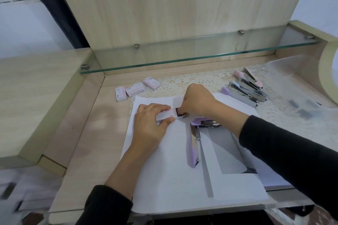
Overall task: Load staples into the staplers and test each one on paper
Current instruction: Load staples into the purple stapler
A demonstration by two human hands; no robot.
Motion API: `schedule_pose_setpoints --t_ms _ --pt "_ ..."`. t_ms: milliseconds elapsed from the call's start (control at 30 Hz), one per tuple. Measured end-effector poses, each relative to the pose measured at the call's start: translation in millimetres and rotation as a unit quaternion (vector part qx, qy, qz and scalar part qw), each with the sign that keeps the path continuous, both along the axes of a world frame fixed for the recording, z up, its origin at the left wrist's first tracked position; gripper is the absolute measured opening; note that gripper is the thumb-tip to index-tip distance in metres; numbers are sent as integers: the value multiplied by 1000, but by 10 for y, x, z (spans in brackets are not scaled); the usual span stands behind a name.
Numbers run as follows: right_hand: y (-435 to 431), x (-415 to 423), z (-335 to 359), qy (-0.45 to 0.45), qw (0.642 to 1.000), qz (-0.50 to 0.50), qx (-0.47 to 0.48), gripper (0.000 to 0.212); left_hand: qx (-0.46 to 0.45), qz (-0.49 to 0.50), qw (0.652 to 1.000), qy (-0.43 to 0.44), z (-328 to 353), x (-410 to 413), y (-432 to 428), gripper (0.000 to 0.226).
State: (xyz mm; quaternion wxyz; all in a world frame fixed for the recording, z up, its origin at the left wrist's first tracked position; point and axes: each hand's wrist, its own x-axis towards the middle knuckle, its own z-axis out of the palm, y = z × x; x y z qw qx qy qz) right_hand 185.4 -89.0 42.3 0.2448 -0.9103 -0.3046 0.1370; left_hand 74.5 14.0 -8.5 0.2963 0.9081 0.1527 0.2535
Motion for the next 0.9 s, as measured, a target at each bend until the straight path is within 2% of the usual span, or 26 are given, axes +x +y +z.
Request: schedule_pose_setpoints --t_ms 133,267,567,700,900 --pt "-4 13 -33 27 1000 -7 9 44 -2 4 1000 9 3 -4 -5 39" --pt "-56 79 -77 73 996 -31 33 45 4 13 1000 15 5 -1 -12 26" --pt "-140 93 -32 76 997 -22 11 42 6 24 1000 20 20 -4 -33 27" --pt "-117 58 -28 33 999 -12 -6 23 8 23 999 22 21 -7 -34 27" --pt "-91 70 29 44 999 0 -28 40 5 26 999 29 35 -5 -46 28"
